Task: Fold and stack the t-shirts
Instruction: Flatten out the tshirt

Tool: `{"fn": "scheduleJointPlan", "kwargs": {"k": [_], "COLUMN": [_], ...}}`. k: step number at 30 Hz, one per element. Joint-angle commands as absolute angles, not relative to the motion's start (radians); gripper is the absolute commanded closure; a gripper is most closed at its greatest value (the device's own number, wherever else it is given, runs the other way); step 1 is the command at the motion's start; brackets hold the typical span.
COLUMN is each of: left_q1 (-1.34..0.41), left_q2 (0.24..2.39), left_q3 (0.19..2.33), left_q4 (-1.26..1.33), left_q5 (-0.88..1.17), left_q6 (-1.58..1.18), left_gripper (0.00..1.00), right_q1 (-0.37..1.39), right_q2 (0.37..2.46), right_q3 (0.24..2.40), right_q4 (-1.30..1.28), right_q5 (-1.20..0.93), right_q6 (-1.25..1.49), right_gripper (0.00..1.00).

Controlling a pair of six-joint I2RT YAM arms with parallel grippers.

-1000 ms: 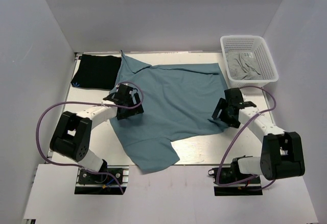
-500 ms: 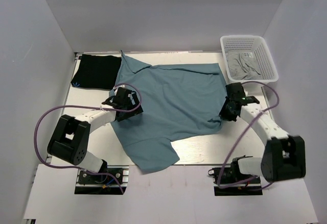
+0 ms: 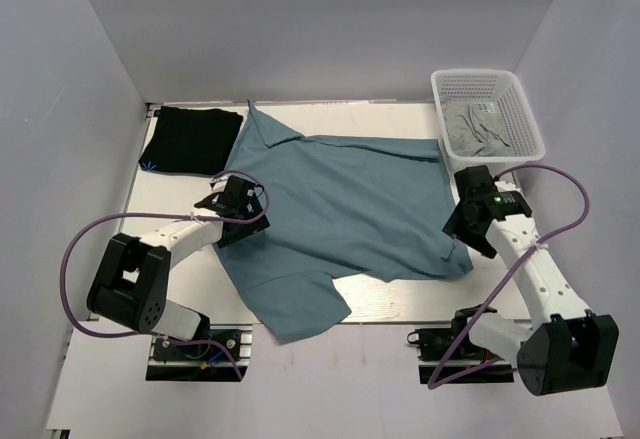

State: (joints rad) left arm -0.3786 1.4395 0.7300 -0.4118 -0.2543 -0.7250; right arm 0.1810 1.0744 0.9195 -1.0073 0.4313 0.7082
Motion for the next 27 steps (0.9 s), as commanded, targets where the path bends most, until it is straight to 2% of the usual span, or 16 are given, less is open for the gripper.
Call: {"fn": "scheduleJointPlan", "kwargs": {"k": [1,7,13,18,21,22,23,24,27], "left_q1": [-0.365,-0.365,-0.376,-0.365,-0.365,-0.365,-0.365,-0.365,-0.365], "left_q2": [1.396,1.416,1.469,1.494,1.505,1.514,1.531,1.542,1.591], "left_q3": [0.736,0.773,0.857,0.948,0.968,0.968,0.968,0.977,0.989], "left_q4": [-0.485,-0.495,-0.523,-0.545,-0.519,-0.476,-0.462,-0.462,-0.44], "left_q5": [-0.32,-0.334,-0.336,-0.359,-0.359,-0.359,-0.35,-0.35,-0.377], "left_q6": [-0.762,-0.762,-0.742,-0.727,-0.709,-0.709,-0.692,-0.692,-0.672], "left_gripper": [0.0,0.0,0.0,0.0,0.0,0.0,0.0,0.0,0.0], "right_q1": [0.175,0.179,0.176,0.179,0.181,0.181,0.179,0.178,0.178], "right_q2": [1.1,1.088,1.176,1.396,1.532,1.561,1.648,1.676,1.795], "right_q3": [0.936,0.887,0.796,0.882,0.949,0.965,0.976,1.02,1.081], "right_q4": [-1.097,-0.964,-0.53,-0.416,-0.361,-0.354,-0.351,-0.353,-0.402], "right_q5": [0.58,0.519,0.289,0.293,0.311,0.319,0.31,0.314,0.354], "right_q6": [0.761,0.667,0.488,0.477,0.449,0.443,0.446,0.449,0.488], "right_gripper": [0.22,0.14,0.13,0.19,0.28,0.36,0.5,0.56,0.46]}}
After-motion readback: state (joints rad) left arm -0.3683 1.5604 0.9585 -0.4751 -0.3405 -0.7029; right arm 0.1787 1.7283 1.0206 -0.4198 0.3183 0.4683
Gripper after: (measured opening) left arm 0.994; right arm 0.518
